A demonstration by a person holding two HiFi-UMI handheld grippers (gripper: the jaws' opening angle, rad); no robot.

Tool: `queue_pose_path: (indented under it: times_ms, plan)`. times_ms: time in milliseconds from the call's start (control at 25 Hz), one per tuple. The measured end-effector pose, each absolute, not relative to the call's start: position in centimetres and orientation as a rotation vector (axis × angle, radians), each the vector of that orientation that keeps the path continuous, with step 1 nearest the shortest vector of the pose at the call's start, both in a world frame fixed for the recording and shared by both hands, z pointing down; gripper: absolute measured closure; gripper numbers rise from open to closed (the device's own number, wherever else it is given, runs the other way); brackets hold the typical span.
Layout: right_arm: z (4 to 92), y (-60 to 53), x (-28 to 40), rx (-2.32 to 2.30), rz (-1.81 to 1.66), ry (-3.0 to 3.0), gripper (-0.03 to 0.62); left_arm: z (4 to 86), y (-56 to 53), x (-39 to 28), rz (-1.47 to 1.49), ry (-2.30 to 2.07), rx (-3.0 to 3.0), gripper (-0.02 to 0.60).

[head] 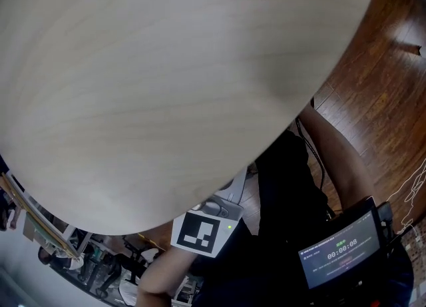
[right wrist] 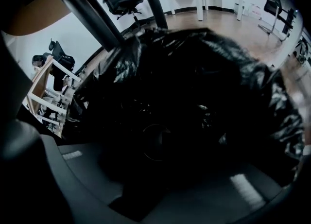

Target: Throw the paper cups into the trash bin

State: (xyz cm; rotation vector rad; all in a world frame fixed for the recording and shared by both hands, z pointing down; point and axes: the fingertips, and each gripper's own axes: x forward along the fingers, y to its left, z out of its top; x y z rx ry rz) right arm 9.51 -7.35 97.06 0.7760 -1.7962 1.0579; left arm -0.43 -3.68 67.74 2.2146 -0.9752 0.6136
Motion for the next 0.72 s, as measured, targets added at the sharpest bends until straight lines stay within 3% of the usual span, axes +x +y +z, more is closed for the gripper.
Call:
queue_pose_path:
  times_ms: [160, 440, 720]
  plan:
    - [96.5, -7.2, 9.5, 0.772, 1.103, -1.778, 0.468, 68.2, -3.6, -1.7, 0.670, -0.964, 2.181, 0.578]
    - [92.5, -5.7, 8.6, 0.772, 1.100, -1.833, 0.525, 67.6, -3.7, -2.9, 0.713, -0.998, 2.121, 0.578]
    - [75.9, -4.2, 9.4, 0.822, 1.087, -2.025, 0.561, 60.1, -0.6, -2.0, 0.739, -1.033, 2.049, 0.578]
